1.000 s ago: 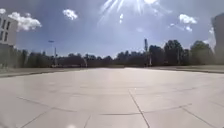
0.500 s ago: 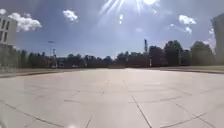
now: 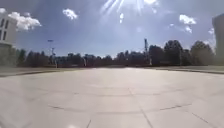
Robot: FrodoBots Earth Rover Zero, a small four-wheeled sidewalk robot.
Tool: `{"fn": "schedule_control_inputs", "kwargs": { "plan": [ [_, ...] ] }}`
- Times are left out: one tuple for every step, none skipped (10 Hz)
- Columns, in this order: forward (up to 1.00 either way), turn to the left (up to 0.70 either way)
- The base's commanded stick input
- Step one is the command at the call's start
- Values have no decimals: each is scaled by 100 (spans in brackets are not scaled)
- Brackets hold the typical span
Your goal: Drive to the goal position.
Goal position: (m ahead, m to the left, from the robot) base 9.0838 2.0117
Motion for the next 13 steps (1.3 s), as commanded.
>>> {"fn": "schedule_control_inputs", "kwargs": {
  "plan": [
    [70, 1],
    [70, 1],
    [70, 1],
    [70, 1],
    [70, 1],
    [70, 1],
    [70, 1],
    [70, 1],
    [70, 1],
    [70, 1],
    [70, 1],
    [70, 1],
    [70, 1]
  ]
}}
